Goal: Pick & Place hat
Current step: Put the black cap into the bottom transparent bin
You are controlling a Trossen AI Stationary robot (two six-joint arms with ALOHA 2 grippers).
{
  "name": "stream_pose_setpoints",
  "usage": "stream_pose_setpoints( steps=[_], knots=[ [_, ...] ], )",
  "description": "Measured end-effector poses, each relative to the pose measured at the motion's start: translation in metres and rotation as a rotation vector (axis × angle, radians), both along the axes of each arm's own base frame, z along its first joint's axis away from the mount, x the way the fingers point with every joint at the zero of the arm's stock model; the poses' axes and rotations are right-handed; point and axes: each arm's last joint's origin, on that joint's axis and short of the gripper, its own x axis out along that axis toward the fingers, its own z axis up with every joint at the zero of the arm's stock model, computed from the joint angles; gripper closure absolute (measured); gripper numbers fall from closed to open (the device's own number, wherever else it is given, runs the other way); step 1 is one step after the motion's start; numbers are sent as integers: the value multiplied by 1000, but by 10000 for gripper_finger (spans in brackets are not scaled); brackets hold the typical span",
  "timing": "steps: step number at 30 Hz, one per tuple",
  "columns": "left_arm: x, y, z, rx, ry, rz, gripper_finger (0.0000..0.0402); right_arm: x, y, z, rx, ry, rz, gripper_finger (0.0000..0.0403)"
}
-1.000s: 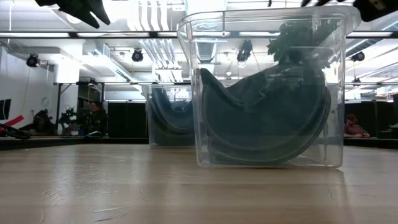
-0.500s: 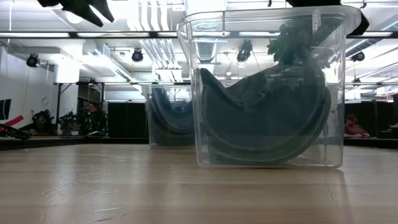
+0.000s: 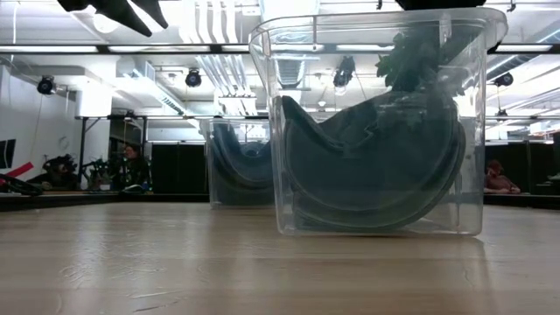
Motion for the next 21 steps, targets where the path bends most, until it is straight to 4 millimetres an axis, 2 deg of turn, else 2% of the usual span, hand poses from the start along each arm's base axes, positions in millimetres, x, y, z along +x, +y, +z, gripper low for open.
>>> stream_pose_setpoints(
  steps=[7,11,21],
  knots=[
    [6,-3,-1,-1,-12,-4,214,17,-11,-20,1,135,83,371],
    [10,-4,-4,0,-6,-5,214,25,-11,-31,-14,190,118,371],
    [18,-7,-9,11,20,-5,214,34,-9,-44,-5,244,153,371]
  ],
)
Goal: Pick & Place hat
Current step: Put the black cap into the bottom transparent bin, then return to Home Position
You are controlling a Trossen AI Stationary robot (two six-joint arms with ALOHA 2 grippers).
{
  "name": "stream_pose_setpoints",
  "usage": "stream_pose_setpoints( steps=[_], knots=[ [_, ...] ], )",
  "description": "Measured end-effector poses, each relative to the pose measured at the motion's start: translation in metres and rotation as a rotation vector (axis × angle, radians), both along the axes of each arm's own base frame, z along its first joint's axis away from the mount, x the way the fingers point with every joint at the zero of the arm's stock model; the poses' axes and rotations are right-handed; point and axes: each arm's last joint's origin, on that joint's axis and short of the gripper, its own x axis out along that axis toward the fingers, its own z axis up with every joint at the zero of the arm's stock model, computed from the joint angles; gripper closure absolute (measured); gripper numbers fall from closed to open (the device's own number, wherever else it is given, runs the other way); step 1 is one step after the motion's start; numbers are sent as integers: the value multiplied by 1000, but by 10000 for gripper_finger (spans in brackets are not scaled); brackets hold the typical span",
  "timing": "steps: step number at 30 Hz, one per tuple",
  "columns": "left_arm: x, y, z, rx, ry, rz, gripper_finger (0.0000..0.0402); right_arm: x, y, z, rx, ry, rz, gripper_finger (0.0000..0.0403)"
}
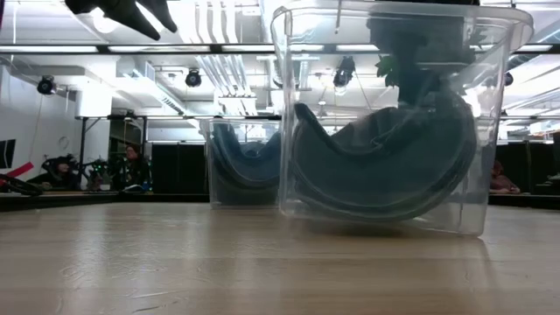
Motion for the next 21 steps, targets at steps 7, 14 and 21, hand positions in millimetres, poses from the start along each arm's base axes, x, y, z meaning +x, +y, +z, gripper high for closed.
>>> stream_pose_setpoints(
  steps=[7,14,21],
  knots=[
    [2,-1,-1,0,0,2,214,5,0,11,-9,-51,33,371],
    [2,-1,-1,-1,-2,0,214,-3,-1,50,-90,-26,66,371],
    [-6,2,3,3,5,-3,214,-32,5,94,-266,-1,193,371]
  ],
)
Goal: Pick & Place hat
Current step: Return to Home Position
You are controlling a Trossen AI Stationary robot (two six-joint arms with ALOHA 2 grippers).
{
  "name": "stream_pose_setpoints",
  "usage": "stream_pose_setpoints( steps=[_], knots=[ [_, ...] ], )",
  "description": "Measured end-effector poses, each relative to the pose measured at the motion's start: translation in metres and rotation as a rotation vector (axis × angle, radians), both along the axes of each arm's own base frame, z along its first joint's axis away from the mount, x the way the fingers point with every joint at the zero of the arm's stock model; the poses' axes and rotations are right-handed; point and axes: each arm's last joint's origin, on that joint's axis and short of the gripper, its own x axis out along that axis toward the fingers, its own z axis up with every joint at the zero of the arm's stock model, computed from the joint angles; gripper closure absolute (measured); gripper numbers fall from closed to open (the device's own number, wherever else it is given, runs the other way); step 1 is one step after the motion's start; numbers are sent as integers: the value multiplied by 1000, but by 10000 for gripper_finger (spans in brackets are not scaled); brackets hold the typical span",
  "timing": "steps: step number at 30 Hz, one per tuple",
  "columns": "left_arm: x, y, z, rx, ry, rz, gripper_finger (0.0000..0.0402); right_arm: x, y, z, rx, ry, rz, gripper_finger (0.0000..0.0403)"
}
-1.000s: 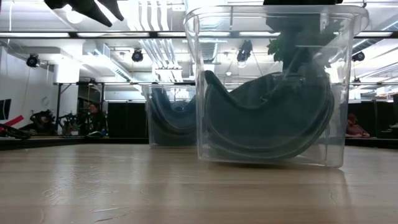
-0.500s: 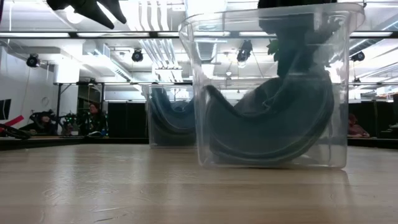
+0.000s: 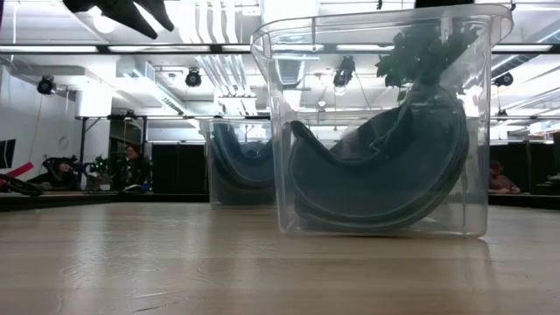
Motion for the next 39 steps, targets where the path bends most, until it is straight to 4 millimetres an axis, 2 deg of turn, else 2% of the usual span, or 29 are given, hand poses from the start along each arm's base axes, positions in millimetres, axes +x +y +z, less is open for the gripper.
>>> stream_pose_setpoints(
  steps=[3,5,11,16,21,24,27,30,34,39],
  knots=[
    [-4,2,3,1,-16,1,214,-23,-6,13,-4,-49,38,371],
    [-6,3,5,62,15,-13,214,-39,-11,15,-6,-86,59,371],
    [-13,7,1,184,31,3,214,-77,-21,7,35,-294,218,371],
    [-19,9,-28,133,-53,8,214,-108,-29,-17,93,-444,248,371],
    [-12,4,-69,28,-121,-161,214,-132,-34,-38,172,-593,258,371],
    [-2,-1,-94,-21,-268,-312,214,-144,-38,-50,181,-650,262,371],
    [2,1,-117,3,-431,-456,214,-153,-41,-61,177,-678,271,371],
    [-2,11,-135,32,-563,-482,214,-161,-43,-69,178,-699,272,371],
    [-10,25,-148,37,-591,-447,214,-174,-47,-74,178,-686,268,369],
    [-11,40,-140,70,-574,-473,214,-191,-52,-71,222,-731,232,369]
  ],
)
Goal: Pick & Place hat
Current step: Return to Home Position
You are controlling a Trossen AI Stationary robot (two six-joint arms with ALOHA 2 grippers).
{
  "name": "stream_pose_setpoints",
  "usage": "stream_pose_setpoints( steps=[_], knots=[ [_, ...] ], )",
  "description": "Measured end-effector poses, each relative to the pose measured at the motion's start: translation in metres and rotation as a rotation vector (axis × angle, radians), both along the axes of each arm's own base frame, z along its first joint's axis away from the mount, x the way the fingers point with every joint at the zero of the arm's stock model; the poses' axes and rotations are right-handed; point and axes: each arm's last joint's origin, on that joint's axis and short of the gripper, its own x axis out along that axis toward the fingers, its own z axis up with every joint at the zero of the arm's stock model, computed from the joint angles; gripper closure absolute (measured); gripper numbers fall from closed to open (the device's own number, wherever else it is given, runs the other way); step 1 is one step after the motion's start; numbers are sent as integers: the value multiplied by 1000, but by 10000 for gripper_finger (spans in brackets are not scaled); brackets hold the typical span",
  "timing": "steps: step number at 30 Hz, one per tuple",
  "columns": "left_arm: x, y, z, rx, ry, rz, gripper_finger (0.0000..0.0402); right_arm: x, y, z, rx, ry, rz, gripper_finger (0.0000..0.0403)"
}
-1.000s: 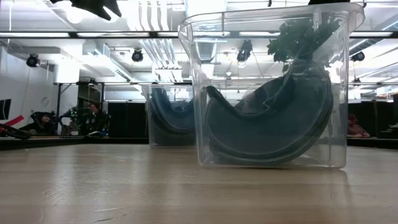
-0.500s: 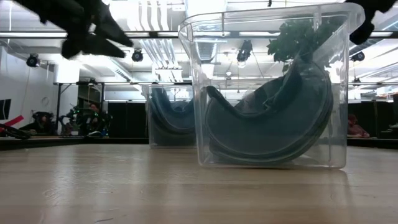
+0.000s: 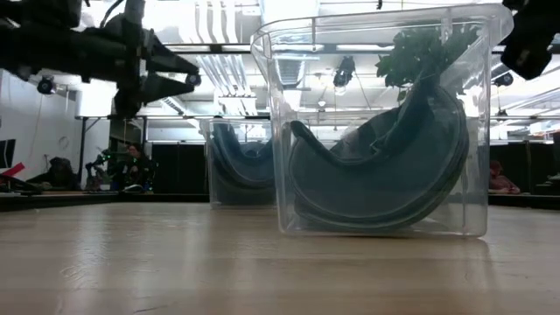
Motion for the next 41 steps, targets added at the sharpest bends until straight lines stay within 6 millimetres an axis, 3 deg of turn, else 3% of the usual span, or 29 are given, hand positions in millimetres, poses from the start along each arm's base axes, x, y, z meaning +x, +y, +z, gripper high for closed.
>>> stream_pose_setpoints(
  steps=[8,12,23,41],
  knots=[
    [-15,17,46,21,206,25,214,-26,-6,14,-115,-203,103,369],
    [-33,16,56,12,170,104,214,-34,-8,13,-154,-301,146,369],
    [-59,7,21,46,43,11,214,-12,2,1,-200,-403,263,369],
    [-68,6,-28,22,49,-8,214,35,18,-76,-149,-390,328,369]
  ],
)
